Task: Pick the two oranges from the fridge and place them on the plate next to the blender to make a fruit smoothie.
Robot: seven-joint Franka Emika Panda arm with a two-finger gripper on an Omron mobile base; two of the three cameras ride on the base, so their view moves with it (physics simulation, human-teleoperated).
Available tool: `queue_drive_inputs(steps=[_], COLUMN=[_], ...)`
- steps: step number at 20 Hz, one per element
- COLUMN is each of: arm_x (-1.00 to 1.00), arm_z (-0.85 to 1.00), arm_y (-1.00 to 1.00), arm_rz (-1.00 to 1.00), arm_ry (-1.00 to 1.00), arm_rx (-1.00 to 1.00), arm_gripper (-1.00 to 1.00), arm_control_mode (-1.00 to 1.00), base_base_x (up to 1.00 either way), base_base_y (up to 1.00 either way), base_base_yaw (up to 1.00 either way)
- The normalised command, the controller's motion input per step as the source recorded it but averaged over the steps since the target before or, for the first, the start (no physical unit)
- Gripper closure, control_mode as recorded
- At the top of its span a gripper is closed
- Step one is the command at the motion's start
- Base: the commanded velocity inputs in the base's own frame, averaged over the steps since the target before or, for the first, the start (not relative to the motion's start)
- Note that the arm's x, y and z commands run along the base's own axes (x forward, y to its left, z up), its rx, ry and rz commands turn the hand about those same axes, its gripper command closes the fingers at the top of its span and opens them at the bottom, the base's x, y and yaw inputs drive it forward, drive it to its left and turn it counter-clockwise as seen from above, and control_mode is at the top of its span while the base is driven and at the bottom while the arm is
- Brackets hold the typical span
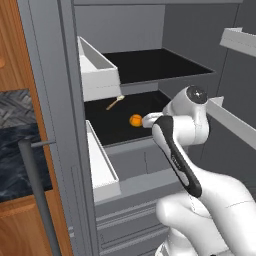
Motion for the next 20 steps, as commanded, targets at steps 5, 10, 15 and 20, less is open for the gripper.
queue_drive_inputs(steps=[5,10,15,20], arm_x=[0.67,0.61,0.41,0.49], arm_z=[-0.26,-0.09,-0.40,-0.29], arm_y=[0.18,0.17,0.04,0.04], arm_rz=[0.00,0.00,0.00,0.00], arm_ry=[0.00,0.00,0.00,0.00], arm_rx=[0.02,0.00,0.00,0.00], arm_gripper=[-1.00,-1.00,-1.00,-1.00], arm_control_mode=[-1.00,-1.00,-1.00,-1.00], base_base_x=[0.00,0.00,0.00,0.00], base_base_y=[0.00,0.00,0.00,0.00], base_base_yaw=[0.00,0.00,0.00,0.00])
